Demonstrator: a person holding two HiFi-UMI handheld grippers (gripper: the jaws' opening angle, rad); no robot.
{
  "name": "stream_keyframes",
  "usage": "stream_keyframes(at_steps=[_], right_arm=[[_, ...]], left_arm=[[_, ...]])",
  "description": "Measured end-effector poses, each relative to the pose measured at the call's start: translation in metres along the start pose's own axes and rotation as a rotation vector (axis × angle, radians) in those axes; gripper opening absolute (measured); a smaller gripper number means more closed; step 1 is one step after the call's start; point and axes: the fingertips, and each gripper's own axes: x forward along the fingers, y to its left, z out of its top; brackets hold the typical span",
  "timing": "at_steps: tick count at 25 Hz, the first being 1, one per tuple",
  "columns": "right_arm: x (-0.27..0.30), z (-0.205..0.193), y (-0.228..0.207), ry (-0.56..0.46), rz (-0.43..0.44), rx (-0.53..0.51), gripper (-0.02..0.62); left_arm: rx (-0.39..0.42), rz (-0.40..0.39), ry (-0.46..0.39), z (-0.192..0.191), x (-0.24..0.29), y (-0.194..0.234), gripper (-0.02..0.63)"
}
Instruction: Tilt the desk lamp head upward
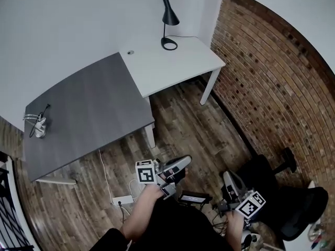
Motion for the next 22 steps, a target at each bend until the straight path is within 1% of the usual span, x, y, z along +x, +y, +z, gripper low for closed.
stream_keyframes(at_steps=[7, 10, 13, 16, 19, 22], right_arm=[[0.044, -0.006, 0.004, 0.042, -0.045, -0.014, 0.015], [0.054, -0.004, 0.000, 0.040, -0.064, -0.014, 0.016], [0.060, -0.005, -0.006, 0.049, -0.076, -0.005, 0.016], [0.072, -0.002, -0.011, 0.054, -0.065, 0.001, 0.016], [0.085, 0.004, -0.020, 0.061, -0.037, 0.014, 0.016], [0.100, 0.008, -0.039, 0.080, 0.002, 0.038, 0.016]], left_arm=[[-0.048, -0.027, -0.038, 0.039, -0.016, 0.023, 0.012], [-0.069, -0.023, -0.046, 0.050, -0.016, 0.036, 0.012], [-0.079, -0.031, -0.056, 0.056, -0.015, 0.040, 0.014], [-0.070, -0.025, -0.063, 0.066, -0.013, 0.045, 0.012], [-0.058, 0.007, -0.074, 0.074, -0.009, 0.054, 0.012], [-0.037, 0.047, -0.093, 0.081, -0.005, 0.063, 0.012]])
